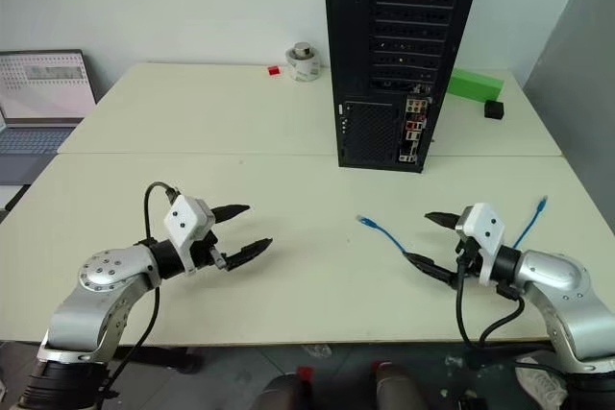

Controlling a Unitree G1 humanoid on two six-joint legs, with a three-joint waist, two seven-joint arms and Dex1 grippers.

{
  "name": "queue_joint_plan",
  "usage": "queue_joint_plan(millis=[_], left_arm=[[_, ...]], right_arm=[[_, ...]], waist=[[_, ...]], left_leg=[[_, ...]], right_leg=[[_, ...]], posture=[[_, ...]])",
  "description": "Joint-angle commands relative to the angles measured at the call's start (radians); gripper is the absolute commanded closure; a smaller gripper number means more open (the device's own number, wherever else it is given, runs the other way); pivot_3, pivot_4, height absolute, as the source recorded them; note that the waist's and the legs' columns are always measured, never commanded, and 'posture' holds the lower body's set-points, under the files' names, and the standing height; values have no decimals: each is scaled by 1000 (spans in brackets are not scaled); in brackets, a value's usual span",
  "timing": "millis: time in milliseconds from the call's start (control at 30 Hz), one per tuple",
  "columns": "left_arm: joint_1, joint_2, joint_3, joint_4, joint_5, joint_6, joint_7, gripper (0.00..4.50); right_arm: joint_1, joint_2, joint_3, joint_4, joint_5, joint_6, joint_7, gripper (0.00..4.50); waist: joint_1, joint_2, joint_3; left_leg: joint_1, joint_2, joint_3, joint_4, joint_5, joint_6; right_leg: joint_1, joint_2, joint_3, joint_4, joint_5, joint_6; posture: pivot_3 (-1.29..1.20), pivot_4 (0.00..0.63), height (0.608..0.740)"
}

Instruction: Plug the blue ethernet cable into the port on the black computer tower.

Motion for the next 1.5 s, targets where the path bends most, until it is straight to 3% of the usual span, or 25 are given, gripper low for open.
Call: queue_joint_plan(millis=[33, 533, 900, 1233, 1333, 1500], left_arm=[[-5, 19, 0, -46, -14, -22, -26, 10], [-4, 44, -29, -57, 3, 10, -51, 10], [-48, 59, -56, -13, -9, 7, -110, 10], [-52, 56, -70, -10, 7, -10, -107, 10], [-49, 55, -71, -13, 4, -8, -108, 0], [-52, 55, -70, -11, -5, -3, -116, 0]], right_arm=[[-19, -8, -3, -31, 1, 1, 5, 0], [-48, 28, 50, 2, -51, 15, -33, 0], [-245, 185, 230, 164, -171, 107, -138, 0], [-306, 288, 297, 331, -267, 83, -195, 0], [-308, 300, 294, 352, -281, 85, -207, 411], [-307, 296, 286, 364, -303, 90, -219, 1736]], waist=[[0, 0, 0], [0, 0, 0], [-1, 0, 0], [-1, 0, 0], [-1, 0, 0], [-1, 0, 0]], left_leg=[[0, 0, 0, 0, 0, 0], [0, 0, 0, 0, 0, 0], [0, 0, 0, 0, 0, 0], [-1, 0, 0, 0, 0, 0], [-1, 0, 0, 0, 0, 0], [0, 0, 0, 0, 0, 0]], right_leg=[[0, 0, 0, 0, 0, 0], [0, 0, 0, -1, 0, 0], [0, 1, 0, -1, 0, 0], [-1, 1, 0, -1, 0, 0], [-1, 1, 0, -1, 0, 0], [-1, 1, -1, -1, 0, 0]], posture=[[0, 150, 740], [0, 150, 740], [0, 150, 740], [0, 150, 740], [0, 150, 740], [0, 150, 740]])
